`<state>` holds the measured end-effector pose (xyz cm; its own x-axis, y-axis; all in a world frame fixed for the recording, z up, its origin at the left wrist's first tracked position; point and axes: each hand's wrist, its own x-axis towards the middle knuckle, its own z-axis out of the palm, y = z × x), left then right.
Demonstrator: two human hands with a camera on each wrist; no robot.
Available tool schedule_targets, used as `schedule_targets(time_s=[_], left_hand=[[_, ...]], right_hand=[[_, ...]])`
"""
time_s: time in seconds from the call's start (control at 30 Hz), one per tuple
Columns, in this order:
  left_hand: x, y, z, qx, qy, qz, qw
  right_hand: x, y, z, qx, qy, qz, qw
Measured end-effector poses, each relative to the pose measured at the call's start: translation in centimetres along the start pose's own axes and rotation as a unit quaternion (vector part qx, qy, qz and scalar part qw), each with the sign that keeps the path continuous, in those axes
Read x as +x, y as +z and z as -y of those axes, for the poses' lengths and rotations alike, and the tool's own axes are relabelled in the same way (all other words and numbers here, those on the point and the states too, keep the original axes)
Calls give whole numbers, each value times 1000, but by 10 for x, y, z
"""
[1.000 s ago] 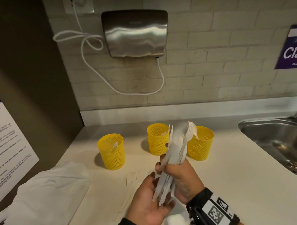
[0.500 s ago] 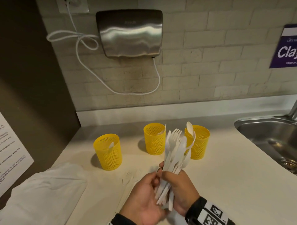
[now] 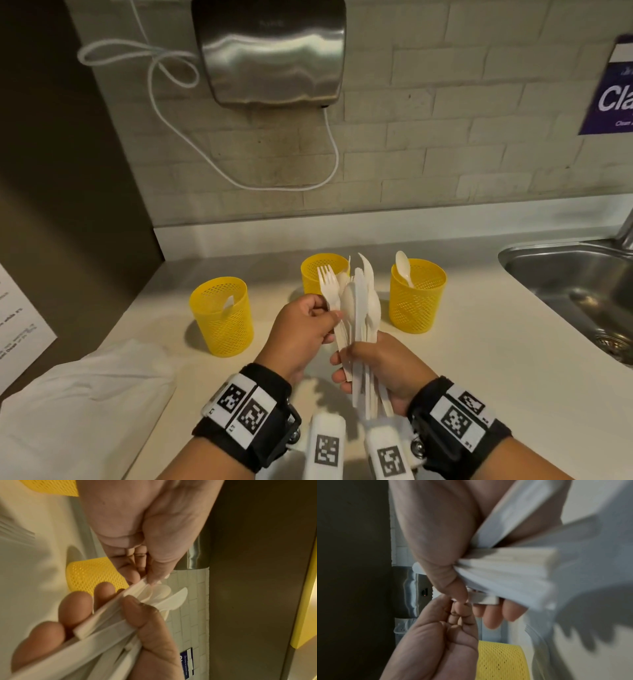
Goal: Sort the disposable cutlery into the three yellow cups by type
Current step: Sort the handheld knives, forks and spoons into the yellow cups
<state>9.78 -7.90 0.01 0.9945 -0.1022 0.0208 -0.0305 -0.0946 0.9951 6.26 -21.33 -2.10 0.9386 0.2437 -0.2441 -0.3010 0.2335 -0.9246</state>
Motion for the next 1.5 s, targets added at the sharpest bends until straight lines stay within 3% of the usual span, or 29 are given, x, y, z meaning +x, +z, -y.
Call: schedule_targets(time_s=[0.27,0.33,0.47,0.57,0.7,0.8,0.9,1.0,1.07,1.13,1.3,1.43,1.5], left_hand=[[32,-16,-23,-23,65,-97,993],[46,-22,-40,-23,123,-165,978],[75,-18,-61,91,216,-268,934],[92,-1,-50,195,175,-228,938],[110,8,-21,317,70,-96,941],[105,4,-23,363,108,-92,921],[76,2,-33,269,154,-144,940],[42,8,-27,110,67,-18,992],[29,11,-19,46,5,51,998],[24,7,-14,-14,-14,60,998],[17,-15,-14,-48,-16,-11,999],[9,-35,-21,-126,5,-102,987],[5,-45,-25,-155,24,-113,981]], right_hand=[[12,-20,0,36,-11,-62,997],[13,-23,1,45,-17,-73,996],[11,-28,4,67,-33,-81,994],[7,-32,5,72,-30,-84,993],[1,-37,5,77,-23,-80,994],[0,-36,7,85,-20,-67,994],[1,-32,9,94,-17,-45,994],[5,-23,12,93,-16,-18,995],[7,-14,12,73,-8,4,997],[10,-5,10,58,-2,15,998],[16,9,6,78,9,15,997],[20,13,5,64,23,-17,998],[21,12,3,69,28,-47,996]])
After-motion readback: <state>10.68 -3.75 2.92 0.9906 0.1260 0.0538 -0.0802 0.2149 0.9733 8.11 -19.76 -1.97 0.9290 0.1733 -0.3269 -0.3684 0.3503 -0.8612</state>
